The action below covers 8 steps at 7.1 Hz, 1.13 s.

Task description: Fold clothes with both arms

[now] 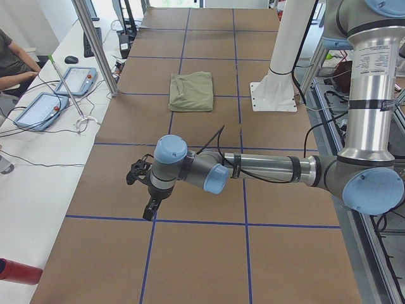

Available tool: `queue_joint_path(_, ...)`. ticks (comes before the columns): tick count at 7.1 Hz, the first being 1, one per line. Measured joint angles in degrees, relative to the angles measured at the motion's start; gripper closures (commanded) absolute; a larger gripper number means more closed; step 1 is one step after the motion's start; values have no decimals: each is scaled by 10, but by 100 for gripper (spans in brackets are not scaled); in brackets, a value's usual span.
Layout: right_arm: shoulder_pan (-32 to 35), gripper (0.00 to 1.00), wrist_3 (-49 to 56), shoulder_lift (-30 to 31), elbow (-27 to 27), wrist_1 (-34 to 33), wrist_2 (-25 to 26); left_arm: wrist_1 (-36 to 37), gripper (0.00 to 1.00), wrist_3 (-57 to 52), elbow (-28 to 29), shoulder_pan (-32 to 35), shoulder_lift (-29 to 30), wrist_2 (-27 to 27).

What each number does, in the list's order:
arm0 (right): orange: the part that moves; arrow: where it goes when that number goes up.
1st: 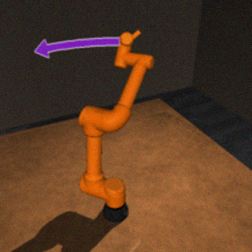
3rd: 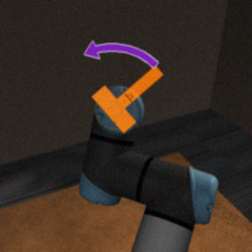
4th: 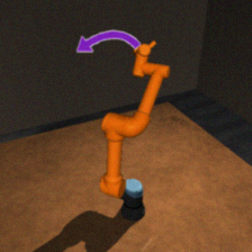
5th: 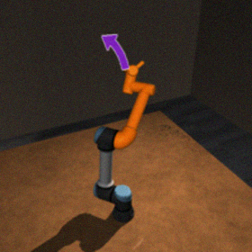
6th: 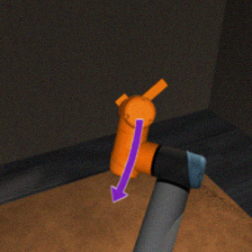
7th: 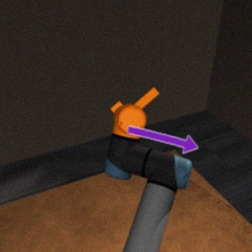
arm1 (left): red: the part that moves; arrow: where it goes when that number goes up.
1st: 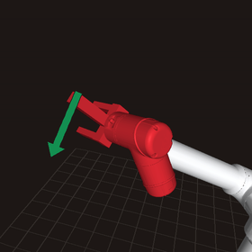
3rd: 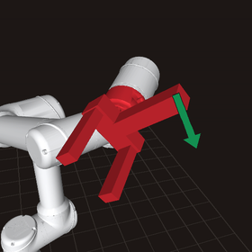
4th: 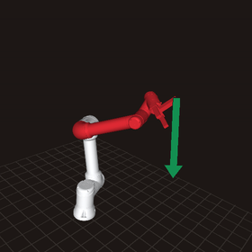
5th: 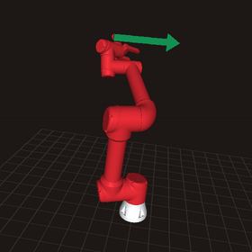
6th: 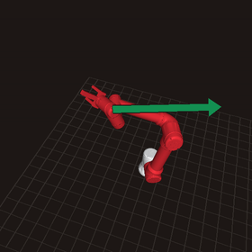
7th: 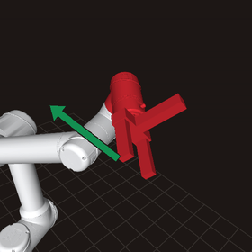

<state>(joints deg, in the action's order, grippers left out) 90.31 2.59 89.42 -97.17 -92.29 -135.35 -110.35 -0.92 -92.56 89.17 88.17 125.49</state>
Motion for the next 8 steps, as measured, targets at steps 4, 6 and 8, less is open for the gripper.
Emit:
queue_joint_path(4,1,0,-6,40,2,0,-52,128,0,9,-33,0,-29,74)
queue_joint_path(6,5,0,-6,44,4,0,-54,217,0,5,-72,-2,-11,75)
queue_joint_path(8,16,0,-5,46,0,0,-47,240,0,0,-78,-3,4,45)
